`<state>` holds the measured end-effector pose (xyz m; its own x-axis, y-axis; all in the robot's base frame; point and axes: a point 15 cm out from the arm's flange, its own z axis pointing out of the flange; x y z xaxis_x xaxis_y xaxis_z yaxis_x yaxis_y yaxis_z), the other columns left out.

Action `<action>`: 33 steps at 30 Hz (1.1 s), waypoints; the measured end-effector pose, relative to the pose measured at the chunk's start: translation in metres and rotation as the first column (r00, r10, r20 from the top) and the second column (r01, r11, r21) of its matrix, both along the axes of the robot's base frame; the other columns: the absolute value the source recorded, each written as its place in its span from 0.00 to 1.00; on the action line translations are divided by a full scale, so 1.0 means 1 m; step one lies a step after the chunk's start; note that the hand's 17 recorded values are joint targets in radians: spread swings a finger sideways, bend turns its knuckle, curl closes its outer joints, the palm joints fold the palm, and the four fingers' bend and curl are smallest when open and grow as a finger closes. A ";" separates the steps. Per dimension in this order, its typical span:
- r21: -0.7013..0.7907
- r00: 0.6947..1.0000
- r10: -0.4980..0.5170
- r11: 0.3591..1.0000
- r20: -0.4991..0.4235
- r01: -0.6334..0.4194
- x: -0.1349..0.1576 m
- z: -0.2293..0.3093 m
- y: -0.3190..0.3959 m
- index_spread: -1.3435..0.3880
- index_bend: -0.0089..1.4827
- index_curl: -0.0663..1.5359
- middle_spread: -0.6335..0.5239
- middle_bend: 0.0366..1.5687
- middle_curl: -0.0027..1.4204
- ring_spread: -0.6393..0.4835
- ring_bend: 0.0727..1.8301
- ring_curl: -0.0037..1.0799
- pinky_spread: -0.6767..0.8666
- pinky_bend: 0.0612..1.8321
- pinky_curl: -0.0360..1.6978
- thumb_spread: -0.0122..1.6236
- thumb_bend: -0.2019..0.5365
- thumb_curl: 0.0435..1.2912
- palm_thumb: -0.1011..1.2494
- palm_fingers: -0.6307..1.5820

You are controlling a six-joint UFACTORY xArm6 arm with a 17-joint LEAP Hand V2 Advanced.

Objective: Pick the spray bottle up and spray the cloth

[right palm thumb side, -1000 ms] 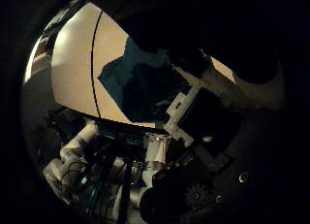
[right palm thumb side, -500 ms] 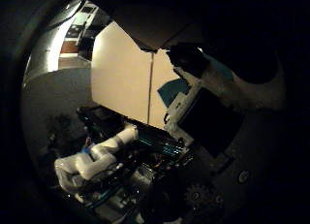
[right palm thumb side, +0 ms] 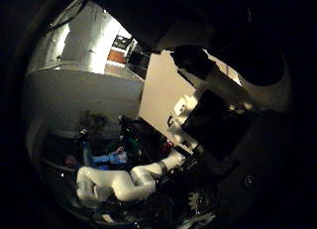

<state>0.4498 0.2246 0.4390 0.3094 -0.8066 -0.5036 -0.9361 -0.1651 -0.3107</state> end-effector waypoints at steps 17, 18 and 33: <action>0.357 0.995 0.038 0.931 0.097 -0.070 0.009 -0.028 0.058 0.61 0.69 0.71 0.41 0.83 0.65 0.36 0.72 0.80 0.31 0.77 0.46 0.65 0.26 0.44 0.91 0.79; 0.382 0.994 0.036 0.922 0.100 -0.072 0.008 -0.031 0.059 0.61 0.69 0.71 0.41 0.83 0.65 0.36 0.72 0.80 0.31 0.77 0.46 0.65 0.26 0.44 0.91 0.79; 0.575 0.994 -0.050 0.818 0.096 -0.014 0.028 -0.093 0.045 0.61 0.69 0.71 0.41 0.83 0.65 0.36 0.72 0.79 0.31 0.77 0.46 0.64 0.26 0.46 0.89 0.79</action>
<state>0.4781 0.2696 0.3461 0.3729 -0.3864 -0.8436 -0.8951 0.0896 -0.4368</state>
